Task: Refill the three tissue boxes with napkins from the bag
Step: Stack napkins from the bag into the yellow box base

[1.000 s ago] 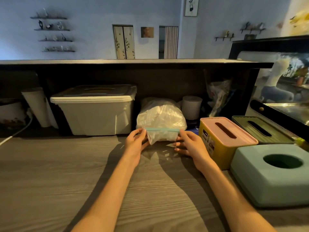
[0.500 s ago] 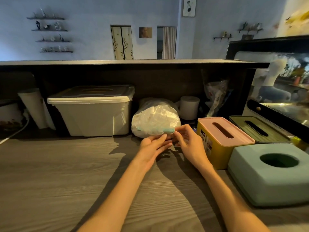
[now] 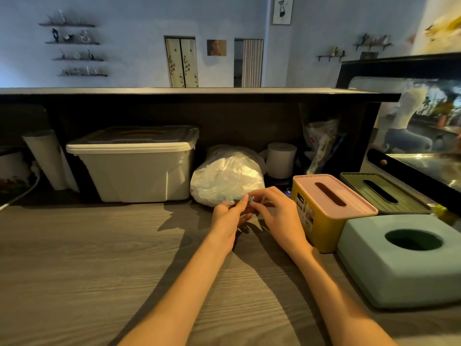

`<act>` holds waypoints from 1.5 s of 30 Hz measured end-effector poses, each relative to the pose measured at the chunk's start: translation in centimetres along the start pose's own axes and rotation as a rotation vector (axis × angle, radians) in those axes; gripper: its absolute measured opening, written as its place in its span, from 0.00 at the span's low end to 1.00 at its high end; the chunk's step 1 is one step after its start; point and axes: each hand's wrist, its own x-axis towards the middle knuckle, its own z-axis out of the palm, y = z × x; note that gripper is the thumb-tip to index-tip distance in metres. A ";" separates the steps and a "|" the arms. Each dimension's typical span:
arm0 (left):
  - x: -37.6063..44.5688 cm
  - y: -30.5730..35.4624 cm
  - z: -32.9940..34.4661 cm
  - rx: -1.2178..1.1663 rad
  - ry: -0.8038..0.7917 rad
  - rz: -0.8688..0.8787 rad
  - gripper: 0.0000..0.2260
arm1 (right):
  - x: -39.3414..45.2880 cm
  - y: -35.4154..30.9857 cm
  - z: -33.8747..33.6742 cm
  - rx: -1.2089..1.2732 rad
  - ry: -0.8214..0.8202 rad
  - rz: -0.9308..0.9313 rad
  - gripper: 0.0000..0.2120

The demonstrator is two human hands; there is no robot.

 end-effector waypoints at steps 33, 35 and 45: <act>-0.3 1.0 -1.6 0.053 -0.053 -0.025 0.11 | -0.6 -0.5 1.3 -0.097 -0.071 -0.078 0.16; -0.3 1.1 -1.4 0.022 -0.066 -0.034 0.11 | -0.6 -0.7 1.1 -0.082 -0.071 -0.085 0.16; -1.7 2.2 -3.1 0.155 -0.164 -0.176 0.09 | 0.1 -0.2 0.5 -0.047 -0.033 0.038 0.15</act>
